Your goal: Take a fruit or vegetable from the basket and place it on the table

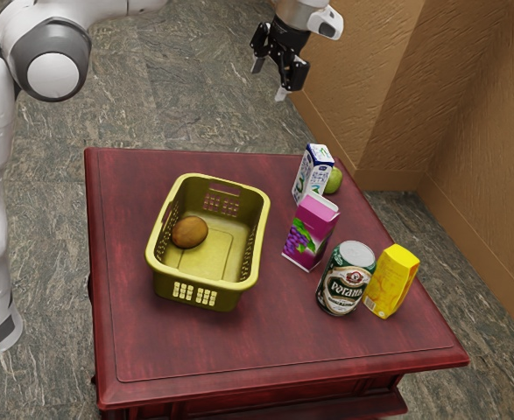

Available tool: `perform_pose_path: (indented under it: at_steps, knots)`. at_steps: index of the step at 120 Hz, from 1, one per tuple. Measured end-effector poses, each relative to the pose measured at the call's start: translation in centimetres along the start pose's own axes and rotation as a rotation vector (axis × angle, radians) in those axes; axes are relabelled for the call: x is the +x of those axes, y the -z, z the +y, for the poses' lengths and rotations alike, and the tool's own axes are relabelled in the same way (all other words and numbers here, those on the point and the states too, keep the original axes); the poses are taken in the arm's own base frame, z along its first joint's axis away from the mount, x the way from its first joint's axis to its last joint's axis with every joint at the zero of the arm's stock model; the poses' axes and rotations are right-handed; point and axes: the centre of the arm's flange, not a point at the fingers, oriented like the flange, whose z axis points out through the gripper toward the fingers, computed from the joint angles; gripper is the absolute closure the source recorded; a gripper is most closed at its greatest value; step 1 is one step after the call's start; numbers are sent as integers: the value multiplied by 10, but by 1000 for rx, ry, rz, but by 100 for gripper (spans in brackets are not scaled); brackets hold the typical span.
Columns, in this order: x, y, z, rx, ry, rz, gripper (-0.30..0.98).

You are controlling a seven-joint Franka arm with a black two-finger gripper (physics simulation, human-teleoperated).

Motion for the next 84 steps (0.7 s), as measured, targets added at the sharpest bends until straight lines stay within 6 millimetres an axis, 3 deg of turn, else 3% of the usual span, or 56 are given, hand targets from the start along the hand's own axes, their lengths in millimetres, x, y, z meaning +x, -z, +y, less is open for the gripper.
perform_pose_path:
  at_steps: [17,26,32,38,43,54,62,84]
  knots:
    - [-1,3,-1,-5,-13,7,0]
    - [-29,79,-12,-47,-8,168,0]
    - [-39,98,24,-76,-83,211,0]
    - [-34,71,85,-96,-186,145,0]
    - [-32,42,124,-95,-245,75,0]
    - [-43,-8,182,-68,-325,-40,0]
    - [-48,-21,196,-60,-337,-70,0]
    - [-52,-24,203,-69,-316,-82,0]
